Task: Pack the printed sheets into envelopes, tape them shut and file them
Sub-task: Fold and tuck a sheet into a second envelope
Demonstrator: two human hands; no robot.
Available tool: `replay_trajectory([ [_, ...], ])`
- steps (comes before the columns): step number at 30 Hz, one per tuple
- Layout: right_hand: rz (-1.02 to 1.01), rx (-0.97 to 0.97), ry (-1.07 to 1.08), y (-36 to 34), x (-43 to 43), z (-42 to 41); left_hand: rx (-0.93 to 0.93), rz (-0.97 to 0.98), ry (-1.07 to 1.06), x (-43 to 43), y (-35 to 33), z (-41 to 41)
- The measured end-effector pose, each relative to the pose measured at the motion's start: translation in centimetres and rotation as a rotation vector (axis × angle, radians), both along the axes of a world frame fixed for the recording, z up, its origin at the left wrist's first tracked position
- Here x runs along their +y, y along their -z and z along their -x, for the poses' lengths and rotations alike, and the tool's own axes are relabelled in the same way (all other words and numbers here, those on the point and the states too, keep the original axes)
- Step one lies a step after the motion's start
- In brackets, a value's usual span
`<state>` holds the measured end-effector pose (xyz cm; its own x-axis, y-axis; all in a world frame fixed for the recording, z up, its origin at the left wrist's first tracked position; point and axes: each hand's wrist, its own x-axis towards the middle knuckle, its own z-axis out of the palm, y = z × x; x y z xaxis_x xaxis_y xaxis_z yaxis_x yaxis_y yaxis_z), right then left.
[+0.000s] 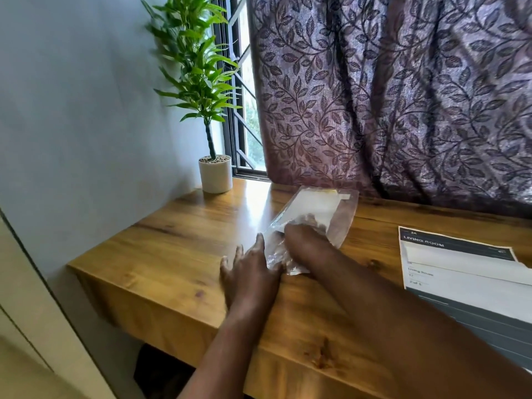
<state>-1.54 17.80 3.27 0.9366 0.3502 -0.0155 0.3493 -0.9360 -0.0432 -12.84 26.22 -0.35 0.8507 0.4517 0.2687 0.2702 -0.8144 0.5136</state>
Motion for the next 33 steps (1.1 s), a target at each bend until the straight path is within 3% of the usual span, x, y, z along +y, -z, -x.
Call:
replay_trajectory([
  [5, 0.011, 0.018, -0.039, -1.7, 0.0, 0.1, -0.009, 0.023, 0.003, 0.0, -0.1, 0.1],
  [11, 0.132, -0.099, -0.171, -1.6, -0.2, 1.5, -0.025, 0.042, 0.003, 0.0, 0.1, 0.0],
  [18, 0.203, -0.436, -0.292, -1.4, -0.3, 3.9, -0.008, 0.058, 0.002, 0.1, -0.1, 0.0],
  [24, 0.092, -0.515, -0.394, -2.6, -1.5, 6.9, -0.03, 0.104, -0.005, -0.2, -0.4, 0.3],
  [33, -0.316, -0.62, -0.423, -9.4, -5.2, 10.3, 0.012, 0.048, -0.006, -0.5, -0.6, 0.4],
])
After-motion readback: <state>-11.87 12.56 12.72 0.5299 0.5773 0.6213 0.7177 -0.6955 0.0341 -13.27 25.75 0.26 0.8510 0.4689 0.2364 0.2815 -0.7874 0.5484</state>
